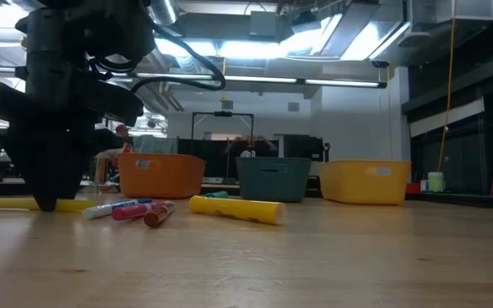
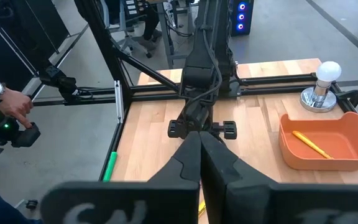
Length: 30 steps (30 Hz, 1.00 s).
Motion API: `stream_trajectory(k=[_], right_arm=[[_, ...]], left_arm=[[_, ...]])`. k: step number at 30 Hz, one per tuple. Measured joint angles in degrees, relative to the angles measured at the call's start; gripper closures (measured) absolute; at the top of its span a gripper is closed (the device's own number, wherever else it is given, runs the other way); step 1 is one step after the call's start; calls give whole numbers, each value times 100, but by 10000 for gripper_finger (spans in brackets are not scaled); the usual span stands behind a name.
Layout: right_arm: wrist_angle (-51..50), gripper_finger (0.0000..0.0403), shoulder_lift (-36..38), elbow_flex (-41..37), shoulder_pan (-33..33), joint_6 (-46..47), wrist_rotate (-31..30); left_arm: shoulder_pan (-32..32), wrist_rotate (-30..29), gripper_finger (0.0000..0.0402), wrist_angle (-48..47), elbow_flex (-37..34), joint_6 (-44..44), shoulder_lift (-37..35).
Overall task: Pick & Place Markers
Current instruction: Put the yellow pen into the orange bin
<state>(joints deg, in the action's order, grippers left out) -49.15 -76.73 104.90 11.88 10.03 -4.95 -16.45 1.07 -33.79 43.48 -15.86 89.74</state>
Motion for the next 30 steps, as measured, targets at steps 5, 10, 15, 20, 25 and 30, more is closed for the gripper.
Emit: stream_trajectory(k=[5,10,15,20,25,30], right_arm=[[0,402,0,0,-1,-1,0],[0,402,0,-1,-1,-1,0],[0,402,0,0,0,-1,-2],[0,402,0,-1,0,-23,-1],[0,402,0,0,-1,-42,-2],[0,402,0,0,0,-62,-2]], left_arm=[[62,182,360,10,2,7,3],[177,424,365,18,2,38,6],[209,441,365,9,0,57,6],[221,441,365,-14,0,52,8],[221,422,365,-22,1,10,8],[229,382,365,-178,112,44,32]])
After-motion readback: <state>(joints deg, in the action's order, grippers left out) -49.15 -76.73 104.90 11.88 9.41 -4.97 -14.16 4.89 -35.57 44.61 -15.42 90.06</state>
